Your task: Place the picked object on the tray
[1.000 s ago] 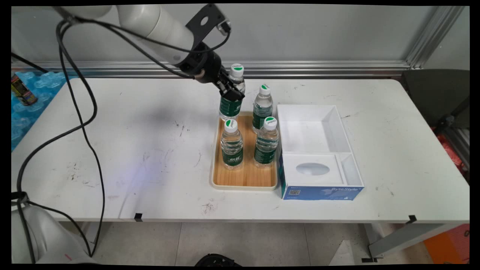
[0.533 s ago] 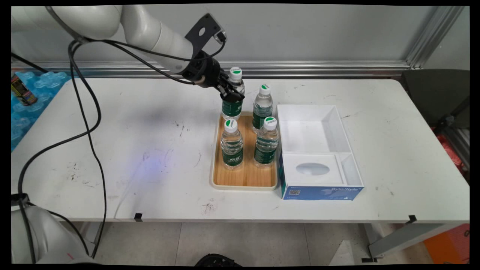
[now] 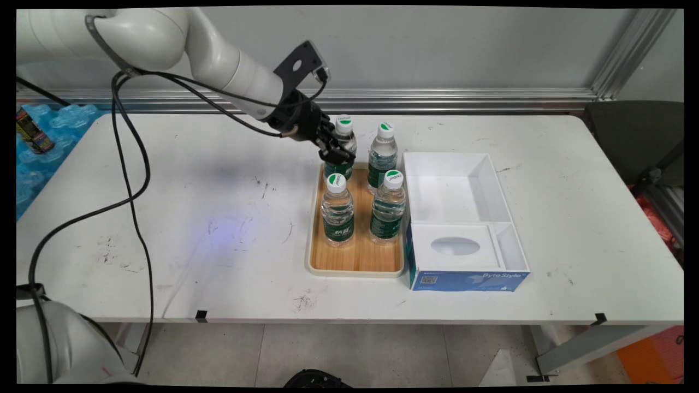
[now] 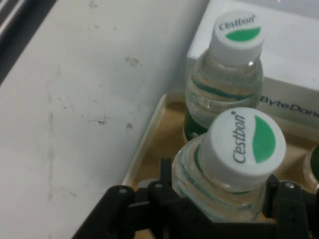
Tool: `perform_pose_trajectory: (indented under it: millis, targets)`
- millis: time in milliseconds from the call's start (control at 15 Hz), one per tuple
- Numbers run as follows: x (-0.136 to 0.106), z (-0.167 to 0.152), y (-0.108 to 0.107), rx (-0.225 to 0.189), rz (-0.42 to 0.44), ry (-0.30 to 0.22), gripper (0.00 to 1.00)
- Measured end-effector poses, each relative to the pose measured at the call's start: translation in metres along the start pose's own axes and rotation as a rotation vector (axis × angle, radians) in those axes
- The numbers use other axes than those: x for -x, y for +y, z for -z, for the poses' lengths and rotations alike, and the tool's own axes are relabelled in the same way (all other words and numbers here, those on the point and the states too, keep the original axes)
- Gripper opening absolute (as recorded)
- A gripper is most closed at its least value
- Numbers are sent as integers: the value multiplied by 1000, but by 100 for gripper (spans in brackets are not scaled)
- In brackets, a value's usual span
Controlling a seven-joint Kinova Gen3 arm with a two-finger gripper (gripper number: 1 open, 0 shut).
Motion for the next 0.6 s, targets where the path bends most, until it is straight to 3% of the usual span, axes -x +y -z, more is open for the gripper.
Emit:
perform_pose_trajectory:
  millis: [600]
  targets:
    - [13,-15,-9,48,-59,-19,0]
